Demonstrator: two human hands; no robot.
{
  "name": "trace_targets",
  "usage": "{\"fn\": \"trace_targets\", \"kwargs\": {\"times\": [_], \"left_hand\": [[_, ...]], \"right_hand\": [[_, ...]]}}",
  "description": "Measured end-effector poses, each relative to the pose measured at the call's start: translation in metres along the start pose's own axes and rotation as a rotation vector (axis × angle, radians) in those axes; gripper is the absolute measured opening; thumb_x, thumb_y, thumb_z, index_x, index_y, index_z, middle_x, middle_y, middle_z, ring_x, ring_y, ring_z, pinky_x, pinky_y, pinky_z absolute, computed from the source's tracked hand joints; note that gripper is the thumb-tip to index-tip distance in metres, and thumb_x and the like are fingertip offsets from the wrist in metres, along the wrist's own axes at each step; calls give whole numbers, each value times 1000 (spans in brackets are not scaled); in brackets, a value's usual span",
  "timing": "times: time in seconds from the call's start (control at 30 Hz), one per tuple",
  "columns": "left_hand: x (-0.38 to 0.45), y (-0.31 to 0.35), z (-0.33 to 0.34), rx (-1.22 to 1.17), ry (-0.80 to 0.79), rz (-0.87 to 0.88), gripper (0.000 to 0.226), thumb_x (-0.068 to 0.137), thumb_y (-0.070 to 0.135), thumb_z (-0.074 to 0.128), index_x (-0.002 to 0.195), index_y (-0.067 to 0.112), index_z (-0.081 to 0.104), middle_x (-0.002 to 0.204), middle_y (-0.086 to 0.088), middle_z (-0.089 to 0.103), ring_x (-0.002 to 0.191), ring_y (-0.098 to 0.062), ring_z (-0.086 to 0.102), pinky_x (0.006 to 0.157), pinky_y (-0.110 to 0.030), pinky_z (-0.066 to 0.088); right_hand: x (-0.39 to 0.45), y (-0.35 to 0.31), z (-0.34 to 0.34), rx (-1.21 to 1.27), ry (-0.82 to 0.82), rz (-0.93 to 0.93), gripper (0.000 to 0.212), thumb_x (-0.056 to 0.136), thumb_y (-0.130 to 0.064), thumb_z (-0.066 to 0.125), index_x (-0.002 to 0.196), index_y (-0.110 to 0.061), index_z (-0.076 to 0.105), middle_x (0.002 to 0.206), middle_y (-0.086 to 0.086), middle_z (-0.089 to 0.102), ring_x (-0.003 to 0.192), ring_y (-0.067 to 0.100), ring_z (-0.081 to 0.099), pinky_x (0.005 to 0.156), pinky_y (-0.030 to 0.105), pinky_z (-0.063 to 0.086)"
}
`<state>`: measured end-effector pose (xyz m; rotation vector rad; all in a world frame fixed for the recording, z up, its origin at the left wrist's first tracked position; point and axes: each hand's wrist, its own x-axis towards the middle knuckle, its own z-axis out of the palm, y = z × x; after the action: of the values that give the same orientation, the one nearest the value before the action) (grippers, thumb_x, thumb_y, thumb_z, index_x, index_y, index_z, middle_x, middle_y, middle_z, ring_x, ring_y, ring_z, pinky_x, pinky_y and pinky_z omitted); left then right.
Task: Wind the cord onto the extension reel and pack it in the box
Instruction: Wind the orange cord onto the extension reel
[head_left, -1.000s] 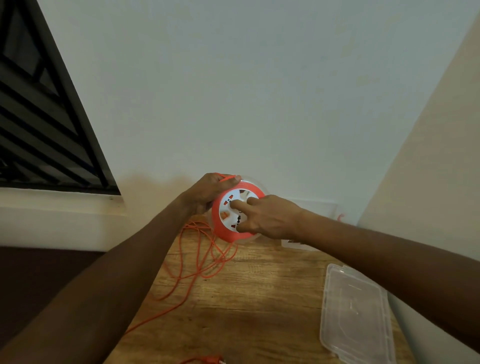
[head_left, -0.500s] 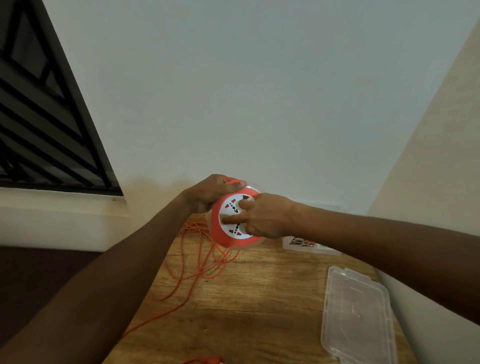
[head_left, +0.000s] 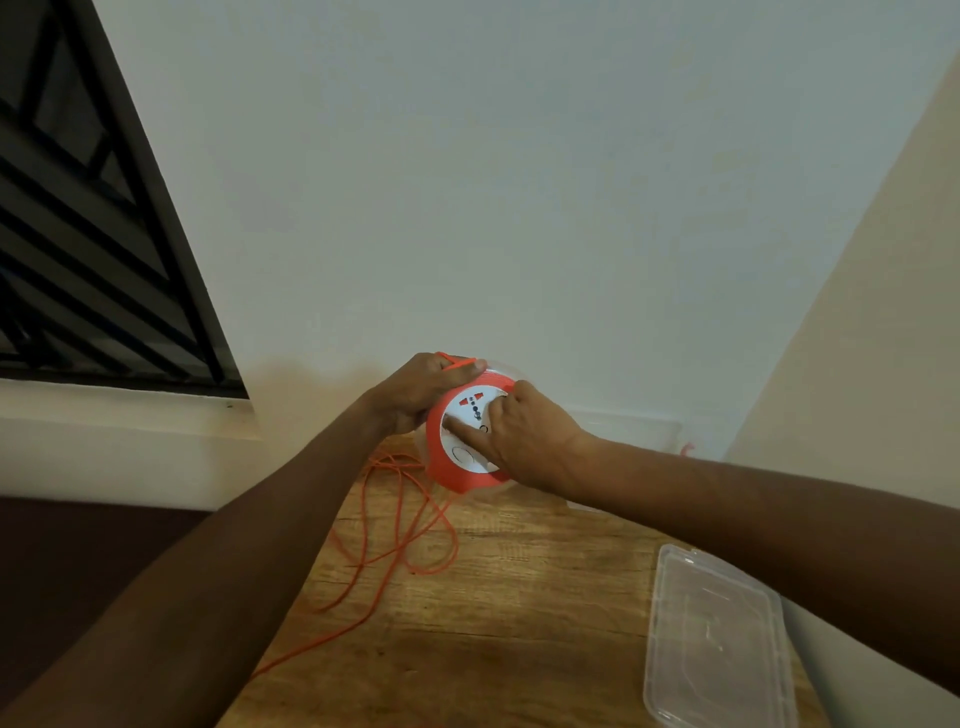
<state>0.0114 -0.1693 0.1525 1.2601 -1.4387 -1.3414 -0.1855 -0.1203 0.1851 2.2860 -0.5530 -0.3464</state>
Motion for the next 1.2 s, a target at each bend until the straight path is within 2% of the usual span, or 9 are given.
{"fn": "trace_targets", "kwargs": {"times": [0.3, 0.43, 0.53, 0.67, 0.73, 0.9, 1.0, 1.1, 1.2], "left_hand": [[-2, 0, 1, -25, 8, 12, 39, 73, 62, 76, 92, 29, 83, 97, -8, 83, 79, -26, 80, 62, -33, 64], [-3, -3, 1, -43, 1, 19, 40, 73, 60, 77, 92, 26, 84, 95, -9, 82, 78, -25, 79, 64, -34, 64], [-2, -1, 4, -22, 5, 3, 32, 79, 59, 73, 91, 31, 83, 97, -7, 83, 80, -27, 81, 62, -33, 64], [0, 1, 4, -7, -14, 5, 40, 78, 57, 74, 97, 22, 82, 99, -13, 82, 81, -29, 80, 64, -36, 64], [0, 2, 3, -17, -9, 8, 44, 78, 57, 75, 100, 19, 81, 99, -14, 81, 80, -28, 79, 63, -35, 64], [2, 8, 7, 7, 0, 18, 36, 74, 56, 77, 87, 24, 84, 90, -9, 82, 74, -23, 79, 61, -31, 63], [2, 4, 7, -28, 19, 41, 40, 73, 58, 77, 91, 23, 83, 95, -10, 83, 80, -27, 80, 64, -34, 64], [5, 4, 9, -39, 45, 60, 50, 75, 60, 76, 106, 22, 80, 105, -10, 82, 90, -33, 80, 69, -39, 65], [3, 5, 9, -40, 45, 64, 31, 79, 56, 74, 96, 31, 83, 101, -6, 83, 86, -29, 81, 64, -33, 64]], "right_hand": [[-7, 5, 8, 66, 39, 2, 83, 94, -30, 63, 154, -15, 9, 127, 22, 56, 107, 36, 59, 92, 47, 48], [-13, 12, 3, 41, 199, -142, 49, 86, -25, 72, 132, -16, 55, 129, 19, 54, 108, 34, 56, 79, 44, 54], [-13, 12, 2, 13, 185, -300, 29, 89, -21, 67, 118, -21, 67, 141, 18, 45, 121, 37, 49, 82, 47, 53], [-15, 10, 2, -41, 39, -202, 32, 94, -27, 61, 126, -29, 64, 160, 15, 19, 136, 41, 33, 95, 49, 45], [-14, 10, -2, -84, 3, -190, 38, 92, -32, 64, 130, -36, 61, 161, 11, 17, 138, 40, 29, 100, 50, 42], [-4, 2, 1, -175, 8, -103, 57, 95, -36, 59, 147, -40, 35, 145, 16, 40, 127, 38, 41, 100, 47, 35], [-3, 0, 2, -88, 10, 39, 74, 98, -31, 54, 155, -23, 8, 130, 20, 54, 115, 37, 54, 100, 45, 38], [-2, -4, 6, 61, 0, 186, 78, 98, -32, 53, 155, -10, 4, 134, 21, 56, 113, 39, 59, 105, 47, 37], [1, -8, 10, 325, -8, 283, 80, 96, -30, 55, 155, -6, 6, 130, 20, 60, 109, 39, 62, 103, 50, 41]]}}
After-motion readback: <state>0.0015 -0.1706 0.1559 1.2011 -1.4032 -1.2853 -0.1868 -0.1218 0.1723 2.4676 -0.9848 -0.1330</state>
